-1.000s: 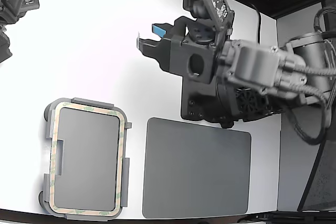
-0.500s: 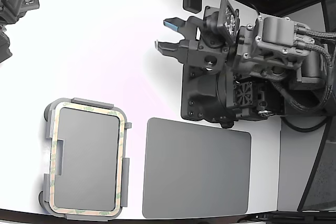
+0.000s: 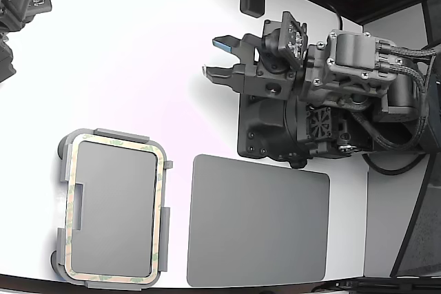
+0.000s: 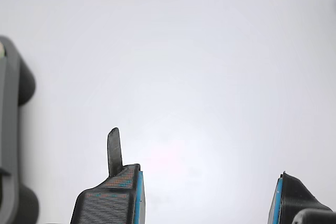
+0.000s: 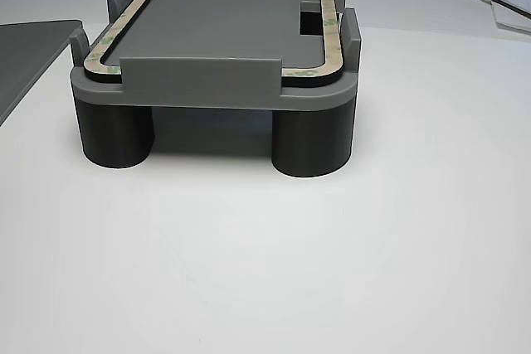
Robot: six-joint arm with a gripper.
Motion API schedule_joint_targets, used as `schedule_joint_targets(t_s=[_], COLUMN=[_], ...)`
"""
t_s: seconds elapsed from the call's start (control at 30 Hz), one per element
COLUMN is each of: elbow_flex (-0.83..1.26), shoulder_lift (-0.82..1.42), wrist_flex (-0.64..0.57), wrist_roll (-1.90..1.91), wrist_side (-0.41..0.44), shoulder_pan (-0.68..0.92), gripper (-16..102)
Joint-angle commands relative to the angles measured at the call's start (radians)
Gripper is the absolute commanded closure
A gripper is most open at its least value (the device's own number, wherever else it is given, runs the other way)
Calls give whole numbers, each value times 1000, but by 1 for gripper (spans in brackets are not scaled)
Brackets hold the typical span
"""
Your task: Move top rectangular frame to the holder.
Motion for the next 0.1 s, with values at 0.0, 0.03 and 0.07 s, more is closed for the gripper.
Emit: schedule_joint_targets(t_s=[0.0, 0.03, 0.07], elbow_flex=[-26, -26, -26], shoulder_lift=[23, 23, 23], wrist_flex=[-5, -5, -5], wrist_roll=[0, 0, 0], wrist_side=[2, 2, 2], shoulder_pan=[-8, -8, -8], gripper=[-14, -14, -14])
